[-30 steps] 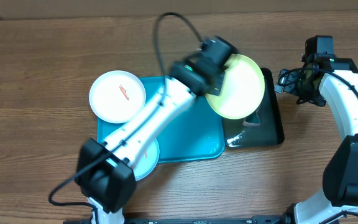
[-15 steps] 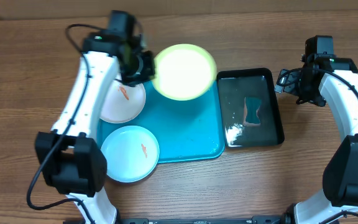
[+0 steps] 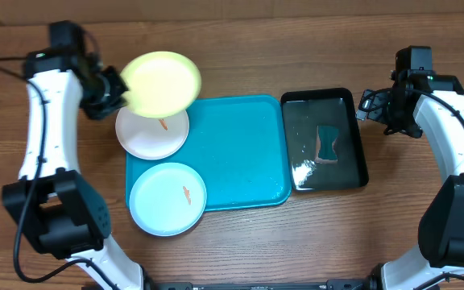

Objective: Clean dirty plates on tray and stack at the side
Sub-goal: 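Carry the yellow plate left and set it on the table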

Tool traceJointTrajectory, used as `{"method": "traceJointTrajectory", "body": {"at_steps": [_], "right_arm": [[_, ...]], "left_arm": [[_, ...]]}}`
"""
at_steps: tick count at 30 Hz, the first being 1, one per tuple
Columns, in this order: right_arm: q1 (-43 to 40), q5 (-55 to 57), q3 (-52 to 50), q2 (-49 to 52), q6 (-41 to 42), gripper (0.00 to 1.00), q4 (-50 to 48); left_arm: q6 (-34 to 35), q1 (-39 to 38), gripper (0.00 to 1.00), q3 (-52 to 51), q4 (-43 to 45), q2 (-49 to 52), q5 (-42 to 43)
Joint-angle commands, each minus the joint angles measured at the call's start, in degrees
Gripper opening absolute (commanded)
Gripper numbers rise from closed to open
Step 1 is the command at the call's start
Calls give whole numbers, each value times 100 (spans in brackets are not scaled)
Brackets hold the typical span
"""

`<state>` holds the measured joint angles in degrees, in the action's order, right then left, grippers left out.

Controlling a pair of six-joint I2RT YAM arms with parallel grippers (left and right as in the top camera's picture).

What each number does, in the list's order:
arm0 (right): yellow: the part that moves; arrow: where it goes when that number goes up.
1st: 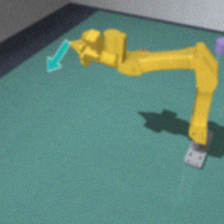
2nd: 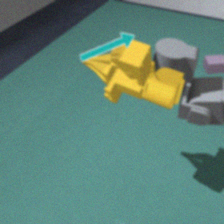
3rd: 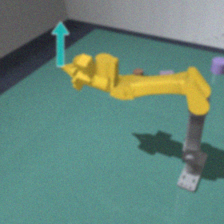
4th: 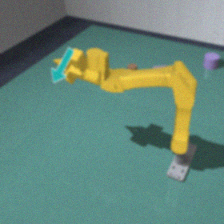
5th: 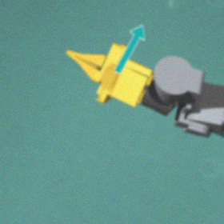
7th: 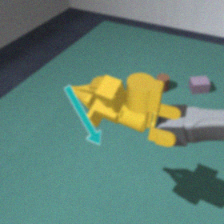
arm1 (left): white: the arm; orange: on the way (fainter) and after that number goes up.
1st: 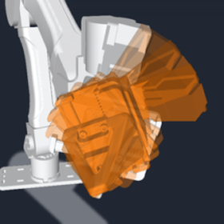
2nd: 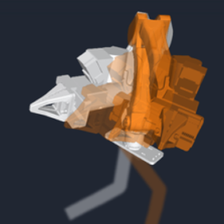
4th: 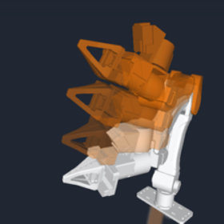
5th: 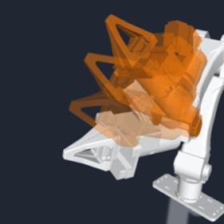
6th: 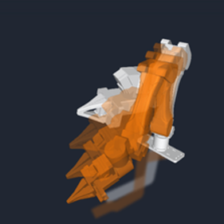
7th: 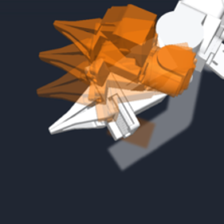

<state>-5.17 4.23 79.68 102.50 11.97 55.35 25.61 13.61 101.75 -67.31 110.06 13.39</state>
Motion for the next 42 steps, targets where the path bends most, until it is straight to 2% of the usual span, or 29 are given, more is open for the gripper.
{"method": "traceJointTrajectory", "body": {"at_steps": [1,4,10,22,28,39,42], "right_arm": [[4,-26,63,-59,22,100,-15],[4,-26,63,-59,22,100,-15],[4,-26,63,-59,22,100,-15],[4,-24,63,-59,22,100,-15],[4,-26,63,-59,22,100,-15],[4,-26,63,-59,22,100,-15],[4,-26,63,-59,22,100,-15]], "left_arm": [[166,398,4,175,-9,-22,-52],[168,780,4,175,-46,-22,-205],[295,1486,4,175,-186,-22,-1034],[468,2575,4,149,-286,-20,-1110],[623,2627,4,146,-289,22,-1799],[608,2422,4,146,-166,525,-1825],[382,2365,4,146,-31,671,-1823]]}}
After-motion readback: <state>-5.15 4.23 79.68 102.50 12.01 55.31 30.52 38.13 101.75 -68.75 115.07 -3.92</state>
